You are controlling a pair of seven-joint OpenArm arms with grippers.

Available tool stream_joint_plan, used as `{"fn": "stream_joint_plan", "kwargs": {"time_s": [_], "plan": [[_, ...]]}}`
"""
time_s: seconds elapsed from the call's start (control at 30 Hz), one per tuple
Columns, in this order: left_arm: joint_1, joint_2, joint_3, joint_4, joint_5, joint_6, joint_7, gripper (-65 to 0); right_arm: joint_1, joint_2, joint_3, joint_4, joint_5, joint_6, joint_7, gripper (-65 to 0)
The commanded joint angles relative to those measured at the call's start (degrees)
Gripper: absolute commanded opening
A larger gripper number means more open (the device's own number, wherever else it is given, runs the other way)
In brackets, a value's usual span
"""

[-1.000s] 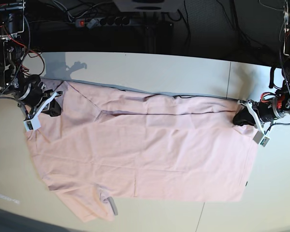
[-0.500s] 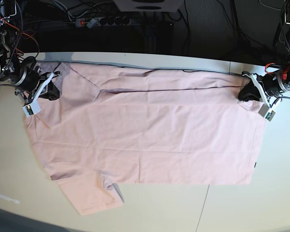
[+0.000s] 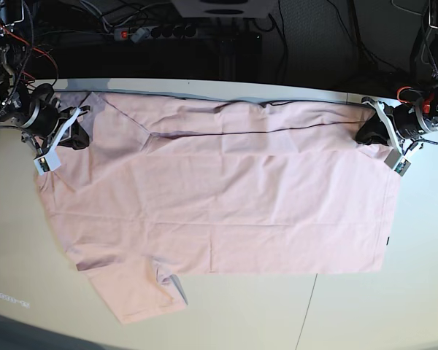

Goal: Fold the T-shirt properly
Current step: 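Lower both grippers and release the shirt edge, then move the left gripper to the shirt's hem corner and grasp it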

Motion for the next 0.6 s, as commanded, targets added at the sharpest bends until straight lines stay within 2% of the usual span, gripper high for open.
{"fn": "stream_joint_plan", "kwargs": {"time_s": [0.0,0.3,0.4,0.57], "plan": [[0.94,-0.63,0.46,-0.15,3.1,0.5,4.98,-65.0,-1.4,1.11,0.52,-0.2,-1.99,3.67,-3.85,-65.0],[0.74,-0.63,0.46,1.33,2.21,0.33,4.52,-65.0,-2.05,1.09,3.23,-0.2,-0.52,3.67,-2.93,-65.0],[0.02,-0.66,0.39,3.63,2.23,0.28,4.57,-52.2,-2.08,1.11,3.23,-0.2,-0.52,3.67,-2.75,-65.0],[-1.95,-0.74,-3.43,8.98,0.87,0.26,4.57,-43.5,-2.08,1.11,3.23,-0.2,-0.76,3.67,-2.8,-65.0]]}}
